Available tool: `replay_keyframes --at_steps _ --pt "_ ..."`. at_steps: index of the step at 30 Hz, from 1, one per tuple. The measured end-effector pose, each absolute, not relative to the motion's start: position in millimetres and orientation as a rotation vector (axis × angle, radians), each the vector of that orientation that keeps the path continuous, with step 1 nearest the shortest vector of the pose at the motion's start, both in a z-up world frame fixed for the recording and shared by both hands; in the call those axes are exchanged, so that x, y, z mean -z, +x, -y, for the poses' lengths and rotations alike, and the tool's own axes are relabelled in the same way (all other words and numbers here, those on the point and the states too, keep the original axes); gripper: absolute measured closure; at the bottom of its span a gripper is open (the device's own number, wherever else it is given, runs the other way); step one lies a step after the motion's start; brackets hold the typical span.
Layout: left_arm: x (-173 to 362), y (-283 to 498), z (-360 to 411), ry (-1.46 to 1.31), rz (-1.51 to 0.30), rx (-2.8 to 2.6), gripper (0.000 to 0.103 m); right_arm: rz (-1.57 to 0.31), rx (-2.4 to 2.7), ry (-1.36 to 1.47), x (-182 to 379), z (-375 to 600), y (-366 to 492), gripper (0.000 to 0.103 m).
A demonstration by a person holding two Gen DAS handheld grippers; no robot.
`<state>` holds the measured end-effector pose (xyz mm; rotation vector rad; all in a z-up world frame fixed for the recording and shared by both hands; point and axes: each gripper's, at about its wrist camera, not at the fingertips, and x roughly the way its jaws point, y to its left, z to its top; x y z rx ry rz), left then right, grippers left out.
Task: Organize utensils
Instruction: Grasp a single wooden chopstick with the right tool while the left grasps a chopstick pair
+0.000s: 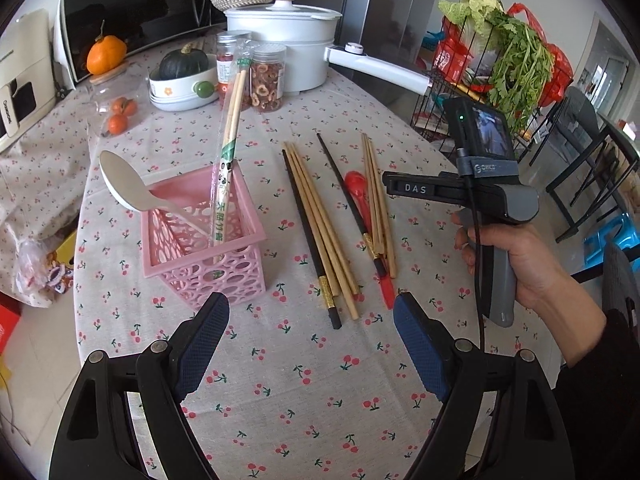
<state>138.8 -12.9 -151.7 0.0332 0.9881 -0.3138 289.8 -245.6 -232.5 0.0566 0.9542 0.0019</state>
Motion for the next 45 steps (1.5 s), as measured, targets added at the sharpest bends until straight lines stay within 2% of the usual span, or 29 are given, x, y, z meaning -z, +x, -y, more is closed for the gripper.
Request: replay_keyframes --at_steps 9,11,13,14,15,18,24,29,31,37,40,45 --pt "149.6 139.2 9.0 0.020 -0.994 0.320 0.017 -1.001 0.017 -0.001 246.3 237.5 309.4 0.020" --pt "147.4 139.1 11.0 0.024 -0.986 0.320 0.017 -1.010 0.024 0.008 245.2 238.1 311.5 0.028" --pt "144.6 138.8 15.6 0.042 -0.973 0.321 0.017 -1.014 0.030 0.020 241.2 241.6 312.0 0.061" --pt "142.7 138.6 19.0 0.053 -0.963 0.322 0.017 -1.022 0.034 0.026 239.6 244.8 312.3 0.071" --pt "140.9 138.3 22.6 0.060 -0.954 0.324 0.017 -1.031 0.037 0.038 238.6 248.7 312.8 0.086" --pt "136.5 140.0 40.2 0.073 -0.951 0.351 0.017 -1.057 0.022 0.102 238.2 265.6 309.3 0.096" --pt "126.9 158.8 89.5 0.129 -0.935 0.400 0.018 -1.091 0.012 0.208 235.5 298.1 294.0 0.098" --pt "138.7 211.9 127.8 0.063 -1.018 0.421 0.032 -1.116 0.018 0.264 233.4 317.9 281.2 0.098" --pt "149.1 236.7 143.9 0.069 -1.044 0.410 0.043 -1.128 0.010 0.293 233.1 323.7 277.2 0.098" --pt "190.0 313.9 175.7 0.134 -1.117 0.362 0.065 -1.134 -0.012 0.289 229.5 328.5 273.7 0.098" --pt "208.1 344.1 180.6 0.140 -1.135 0.349 0.072 -1.143 -0.015 0.278 232.8 329.3 275.2 0.098" --pt "229.7 369.2 187.4 0.147 -1.171 0.296 0.073 -1.148 -0.036 0.283 235.4 328.8 277.3 0.098"
